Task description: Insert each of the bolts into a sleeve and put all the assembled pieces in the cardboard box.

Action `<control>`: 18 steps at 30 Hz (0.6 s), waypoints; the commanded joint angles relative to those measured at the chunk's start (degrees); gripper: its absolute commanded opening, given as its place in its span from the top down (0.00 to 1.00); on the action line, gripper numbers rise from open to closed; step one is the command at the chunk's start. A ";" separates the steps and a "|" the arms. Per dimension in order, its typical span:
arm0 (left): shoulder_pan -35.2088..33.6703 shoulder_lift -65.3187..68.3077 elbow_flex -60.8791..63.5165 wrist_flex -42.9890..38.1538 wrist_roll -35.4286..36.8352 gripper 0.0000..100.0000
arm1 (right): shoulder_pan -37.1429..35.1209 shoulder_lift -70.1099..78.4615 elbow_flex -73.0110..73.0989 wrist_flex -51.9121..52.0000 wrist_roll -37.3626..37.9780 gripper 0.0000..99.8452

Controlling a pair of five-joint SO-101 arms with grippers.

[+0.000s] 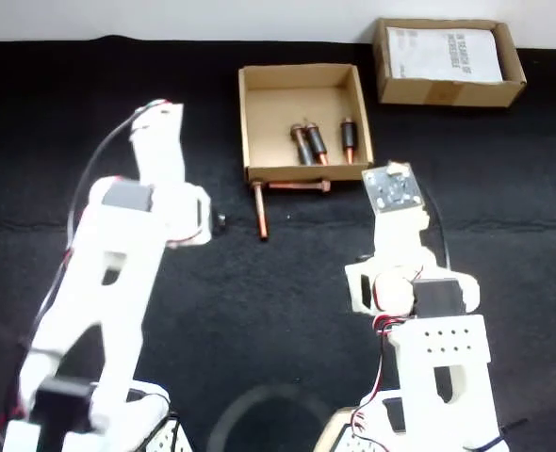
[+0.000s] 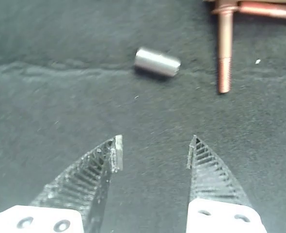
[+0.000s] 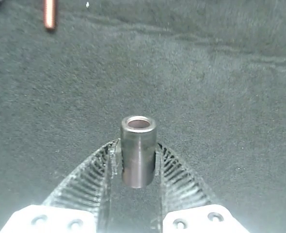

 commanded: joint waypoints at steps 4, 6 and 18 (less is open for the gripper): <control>4.53 12.70 -14.37 0.35 0.09 0.77 | 0.66 -1.89 4.44 -4.97 0.26 0.99; 5.41 16.66 -18.15 0.35 0.09 0.77 | 0.66 -1.89 6.20 -6.46 0.18 0.99; 7.78 38.37 -40.04 0.35 0.18 0.78 | 0.66 -2.07 13.58 -13.05 0.18 0.99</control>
